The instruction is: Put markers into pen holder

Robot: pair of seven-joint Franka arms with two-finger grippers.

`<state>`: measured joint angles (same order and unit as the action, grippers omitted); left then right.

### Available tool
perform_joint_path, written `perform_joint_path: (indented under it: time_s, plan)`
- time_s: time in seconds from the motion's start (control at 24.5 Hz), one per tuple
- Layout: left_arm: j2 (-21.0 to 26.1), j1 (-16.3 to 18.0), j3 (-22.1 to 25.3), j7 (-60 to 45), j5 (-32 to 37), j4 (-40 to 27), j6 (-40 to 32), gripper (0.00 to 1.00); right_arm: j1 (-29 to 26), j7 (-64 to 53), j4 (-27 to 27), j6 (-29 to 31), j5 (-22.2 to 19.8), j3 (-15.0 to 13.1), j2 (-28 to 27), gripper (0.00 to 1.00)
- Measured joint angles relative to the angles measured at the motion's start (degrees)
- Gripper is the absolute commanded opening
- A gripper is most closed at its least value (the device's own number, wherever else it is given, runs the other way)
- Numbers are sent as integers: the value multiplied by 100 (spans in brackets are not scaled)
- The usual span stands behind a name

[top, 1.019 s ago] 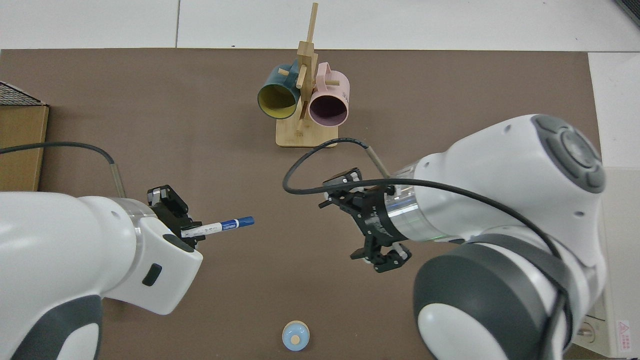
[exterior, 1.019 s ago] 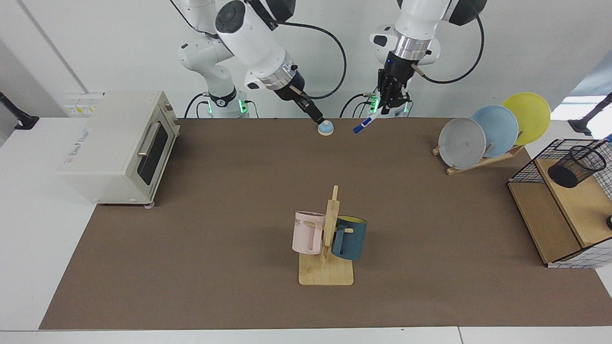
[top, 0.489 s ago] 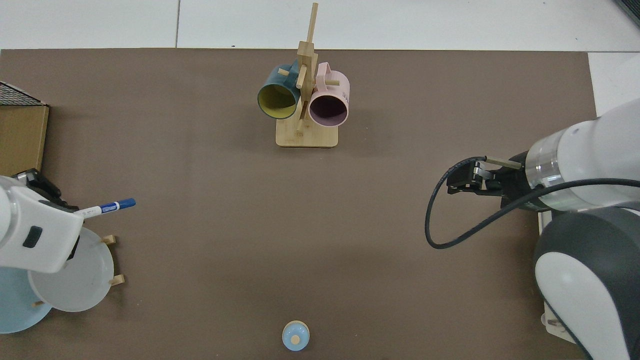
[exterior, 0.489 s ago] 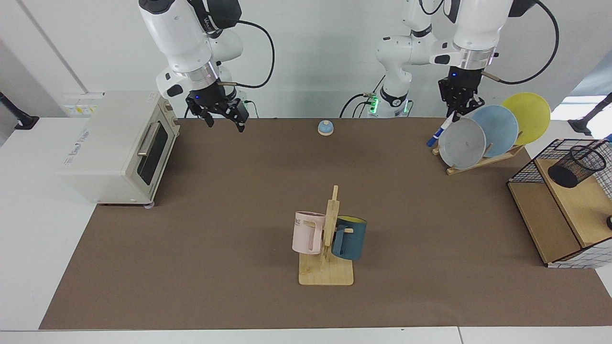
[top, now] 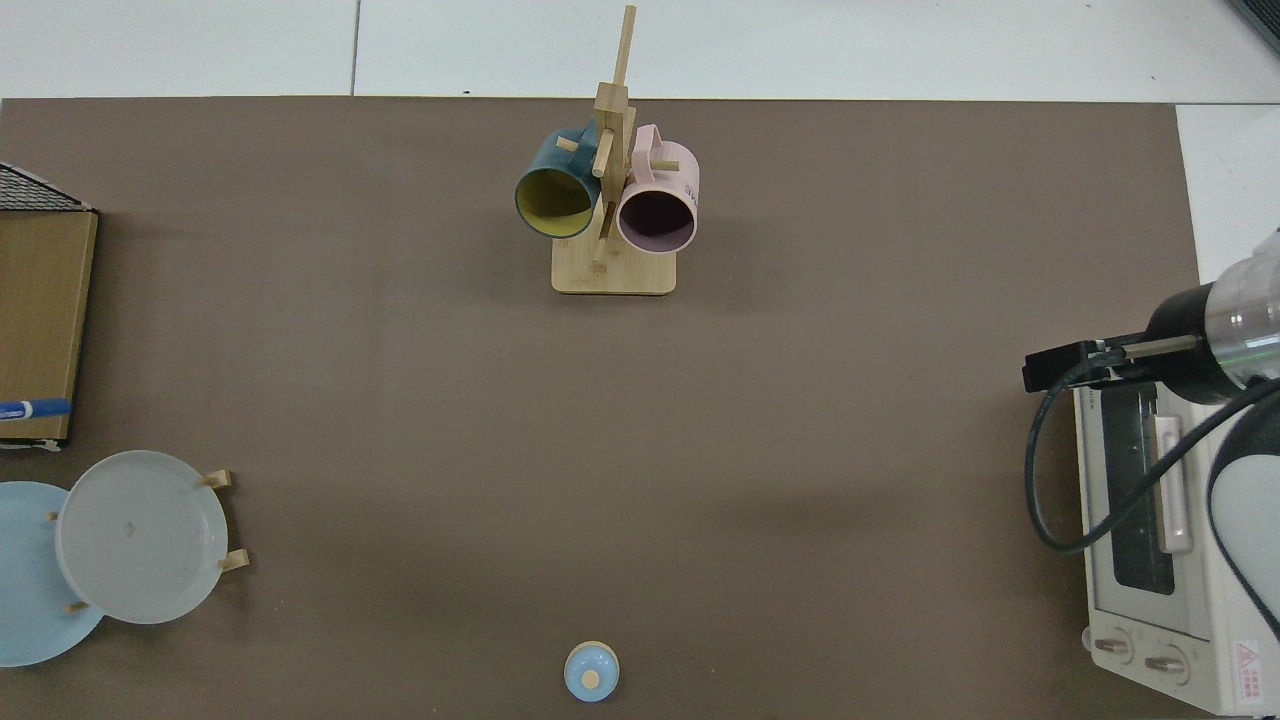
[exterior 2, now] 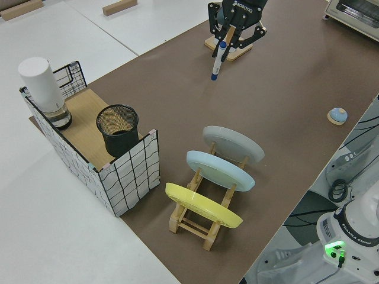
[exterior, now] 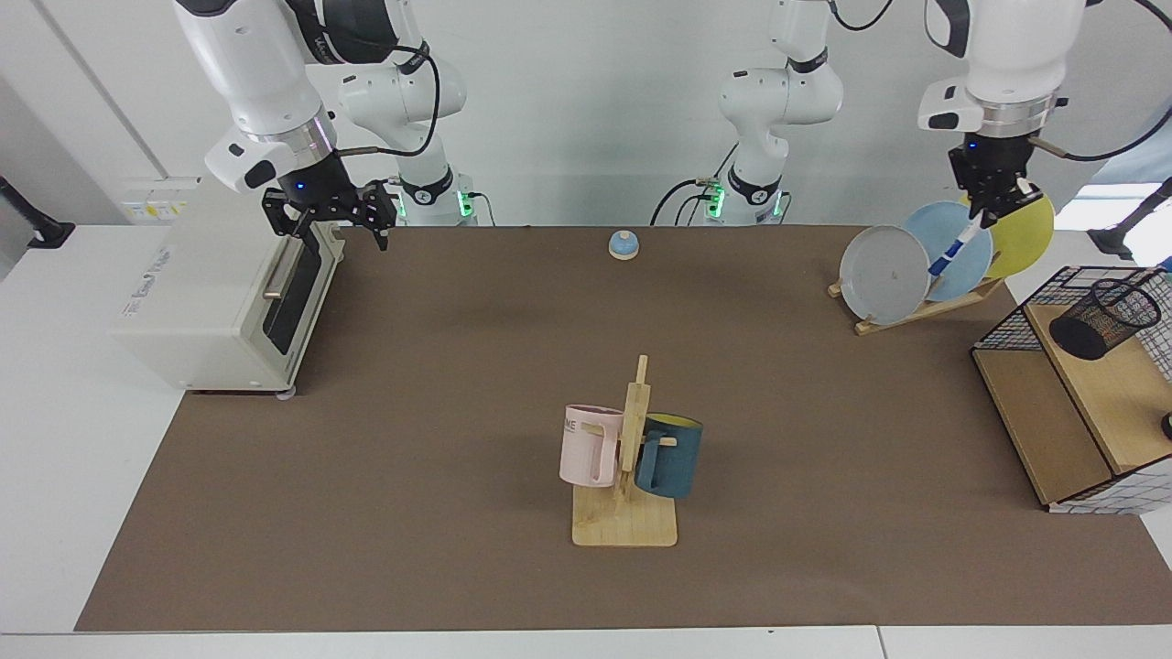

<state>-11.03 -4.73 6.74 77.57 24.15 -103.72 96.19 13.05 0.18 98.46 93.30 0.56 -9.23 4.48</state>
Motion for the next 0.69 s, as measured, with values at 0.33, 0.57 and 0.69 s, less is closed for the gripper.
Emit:
perform_joint_path:
  time_s: [0.33, 0.57, 0.69]
  plan:
    - [536, 4, 751, 1148, 660, 802, 75, 0, 0, -28, 0, -123, -3, 27, 100, 100]
    - [777, 0, 777, 1151, 1252, 1098, 280, 0, -36, -28, 1, -123, -3, 20, 100, 100]
    - [924, 1, 832, 1151, 1436, 1203, 379, 0, -97, -28, 1, -123, -3, 19, 100, 100]
